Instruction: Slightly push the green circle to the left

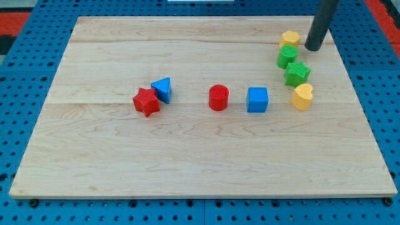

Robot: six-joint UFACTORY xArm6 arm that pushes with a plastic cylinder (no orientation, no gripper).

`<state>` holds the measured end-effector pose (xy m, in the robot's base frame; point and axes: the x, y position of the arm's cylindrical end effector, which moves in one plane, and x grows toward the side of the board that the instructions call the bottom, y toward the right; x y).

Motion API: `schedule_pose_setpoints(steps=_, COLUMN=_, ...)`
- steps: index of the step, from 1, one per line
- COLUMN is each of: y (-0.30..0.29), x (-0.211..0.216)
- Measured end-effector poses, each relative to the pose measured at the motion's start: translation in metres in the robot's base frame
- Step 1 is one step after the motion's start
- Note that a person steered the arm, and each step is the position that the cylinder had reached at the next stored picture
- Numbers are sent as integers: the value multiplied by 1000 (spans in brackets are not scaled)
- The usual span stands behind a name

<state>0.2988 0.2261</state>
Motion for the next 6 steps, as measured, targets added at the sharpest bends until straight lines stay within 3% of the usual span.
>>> schedule_pose_setpoints(steps=6, y=-26, x=25)
